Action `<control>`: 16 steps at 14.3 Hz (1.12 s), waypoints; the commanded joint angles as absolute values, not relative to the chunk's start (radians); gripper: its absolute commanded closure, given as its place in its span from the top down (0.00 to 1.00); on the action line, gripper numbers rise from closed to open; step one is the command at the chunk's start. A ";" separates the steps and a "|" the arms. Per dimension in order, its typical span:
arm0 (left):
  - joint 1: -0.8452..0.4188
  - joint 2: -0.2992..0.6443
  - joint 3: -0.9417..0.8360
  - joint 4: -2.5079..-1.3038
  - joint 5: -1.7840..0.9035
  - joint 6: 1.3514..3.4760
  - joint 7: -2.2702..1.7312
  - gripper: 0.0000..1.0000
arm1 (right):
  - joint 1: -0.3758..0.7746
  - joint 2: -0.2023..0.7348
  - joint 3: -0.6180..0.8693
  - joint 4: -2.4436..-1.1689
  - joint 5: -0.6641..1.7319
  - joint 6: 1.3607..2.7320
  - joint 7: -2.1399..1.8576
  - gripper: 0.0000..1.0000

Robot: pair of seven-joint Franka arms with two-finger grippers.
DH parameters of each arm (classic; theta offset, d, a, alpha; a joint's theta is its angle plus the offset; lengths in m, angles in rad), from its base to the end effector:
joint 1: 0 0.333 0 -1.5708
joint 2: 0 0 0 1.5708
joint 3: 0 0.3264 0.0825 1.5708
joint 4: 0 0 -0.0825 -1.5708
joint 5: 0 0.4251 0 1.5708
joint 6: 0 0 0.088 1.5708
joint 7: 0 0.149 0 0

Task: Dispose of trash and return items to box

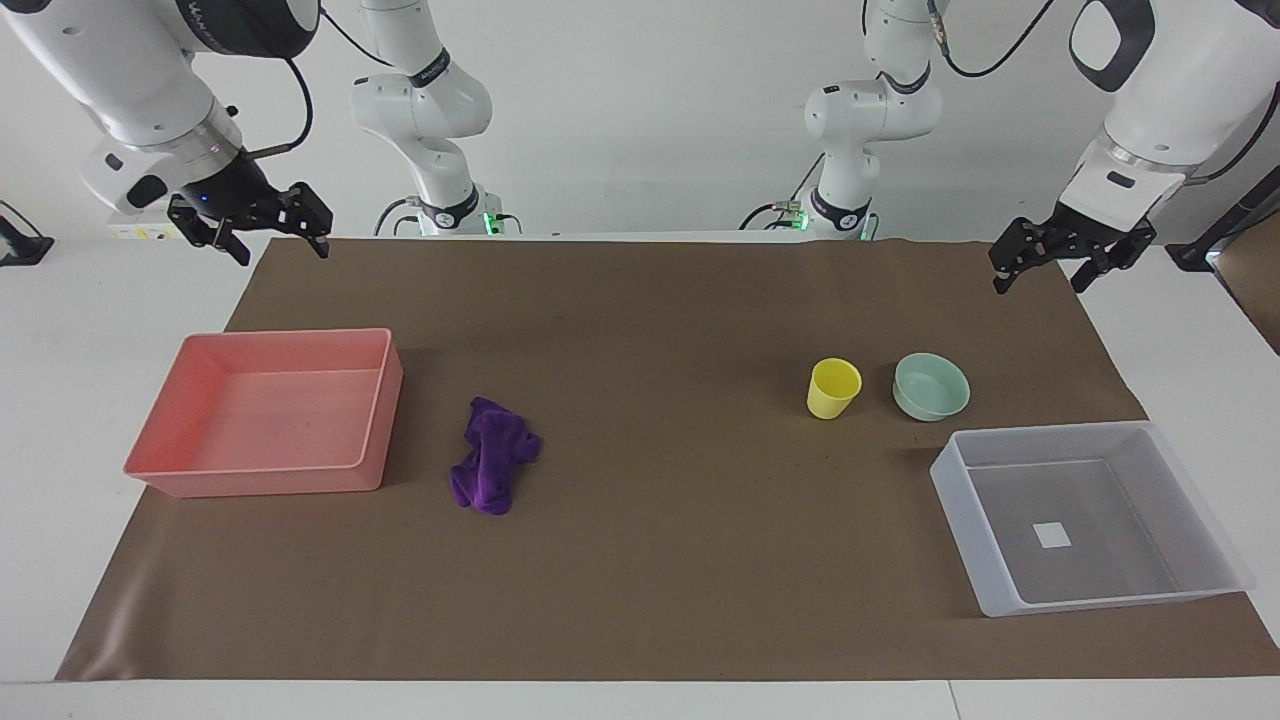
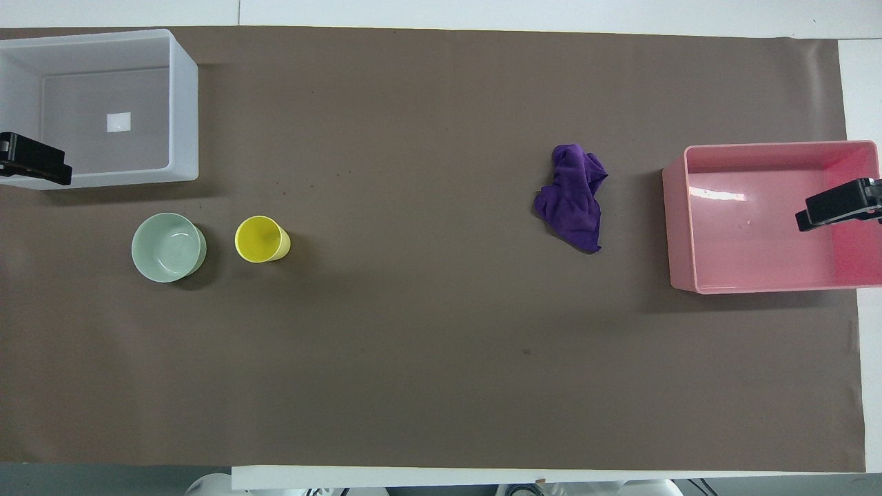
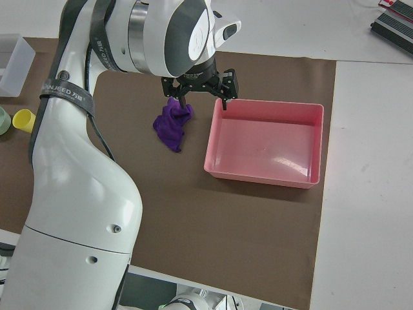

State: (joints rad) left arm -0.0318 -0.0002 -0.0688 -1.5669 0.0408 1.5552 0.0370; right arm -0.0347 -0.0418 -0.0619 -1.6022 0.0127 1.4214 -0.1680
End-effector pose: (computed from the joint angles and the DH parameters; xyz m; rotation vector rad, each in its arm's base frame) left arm 0.5911 -0.0535 0.5938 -3.0931 0.2125 0.0158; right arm 0.5571 -0.0526 0.5897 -3.0989 -0.1126 0.2110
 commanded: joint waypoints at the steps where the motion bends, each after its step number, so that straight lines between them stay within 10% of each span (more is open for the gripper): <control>1: -0.034 -0.029 -0.067 -1.600 0.057 1.543 0.051 1.00 | -0.043 -0.063 -0.057 -1.629 0.018 1.451 -0.166 1.00; 9: -0.020 -0.069 -0.061 -1.679 0.052 1.558 0.040 1.00 | -0.034 -0.064 -0.054 -1.650 0.018 1.514 -0.167 1.00; 16: 0.052 -0.242 -0.060 -2.144 0.052 1.948 0.035 1.00 | 0.142 0.063 -0.044 -1.770 0.021 1.828 -0.037 1.00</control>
